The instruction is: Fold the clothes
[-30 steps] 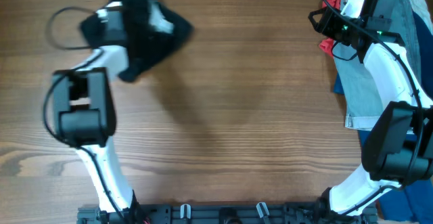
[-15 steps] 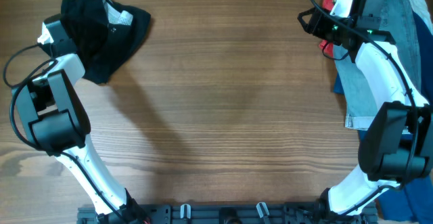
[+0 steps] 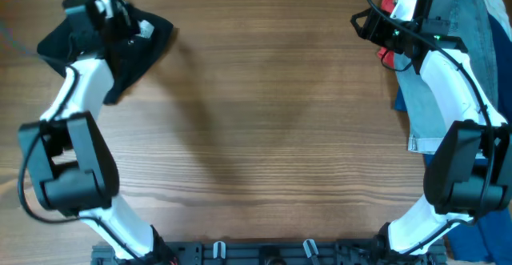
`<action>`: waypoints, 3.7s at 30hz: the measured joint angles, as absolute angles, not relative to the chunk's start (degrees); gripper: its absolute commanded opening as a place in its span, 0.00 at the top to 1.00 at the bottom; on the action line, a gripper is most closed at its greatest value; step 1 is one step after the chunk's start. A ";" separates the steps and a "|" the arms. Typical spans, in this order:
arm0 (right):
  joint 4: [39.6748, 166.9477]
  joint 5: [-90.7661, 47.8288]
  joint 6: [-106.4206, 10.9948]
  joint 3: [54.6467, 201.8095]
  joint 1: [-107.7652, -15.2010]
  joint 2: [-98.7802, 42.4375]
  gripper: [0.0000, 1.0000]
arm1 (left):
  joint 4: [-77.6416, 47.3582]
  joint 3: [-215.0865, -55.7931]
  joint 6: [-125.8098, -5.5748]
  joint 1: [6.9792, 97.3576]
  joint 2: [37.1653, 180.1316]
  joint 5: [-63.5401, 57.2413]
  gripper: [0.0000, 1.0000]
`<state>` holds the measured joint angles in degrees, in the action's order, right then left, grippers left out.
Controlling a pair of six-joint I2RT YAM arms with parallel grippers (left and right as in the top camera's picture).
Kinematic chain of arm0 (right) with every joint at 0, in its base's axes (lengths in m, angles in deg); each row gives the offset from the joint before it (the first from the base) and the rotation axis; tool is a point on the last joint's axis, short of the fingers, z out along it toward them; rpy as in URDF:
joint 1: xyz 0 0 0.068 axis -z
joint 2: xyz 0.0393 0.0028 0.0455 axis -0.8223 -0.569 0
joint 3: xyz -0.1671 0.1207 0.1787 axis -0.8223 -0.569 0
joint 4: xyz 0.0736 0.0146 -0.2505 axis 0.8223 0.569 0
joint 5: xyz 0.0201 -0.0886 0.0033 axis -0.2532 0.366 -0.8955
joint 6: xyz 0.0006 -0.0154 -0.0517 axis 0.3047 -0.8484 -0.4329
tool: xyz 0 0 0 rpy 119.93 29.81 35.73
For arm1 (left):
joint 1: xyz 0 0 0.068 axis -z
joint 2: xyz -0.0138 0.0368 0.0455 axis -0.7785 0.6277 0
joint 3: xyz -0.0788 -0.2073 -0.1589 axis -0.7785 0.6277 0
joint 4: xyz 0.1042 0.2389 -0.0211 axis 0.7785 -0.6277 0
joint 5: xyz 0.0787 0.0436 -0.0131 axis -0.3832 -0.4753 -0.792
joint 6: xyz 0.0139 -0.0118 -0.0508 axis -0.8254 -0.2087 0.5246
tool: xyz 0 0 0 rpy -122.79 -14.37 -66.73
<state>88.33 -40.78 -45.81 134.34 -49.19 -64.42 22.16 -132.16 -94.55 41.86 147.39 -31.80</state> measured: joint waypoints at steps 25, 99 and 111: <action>89.01 -40.82 -45.83 134.34 -49.19 -64.42 0.34 | 0.21 -131.75 -122.88 45.75 153.90 -41.84 0.11; 88.72 -40.78 -45.37 134.34 -49.19 -64.42 0.33 | 37.35 -131.68 -93.35 34.91 161.90 -39.78 0.00; 88.83 -39.73 -45.31 134.34 -49.19 -64.42 0.33 | 41.43 -131.68 -95.34 31.11 167.21 -28.70 0.00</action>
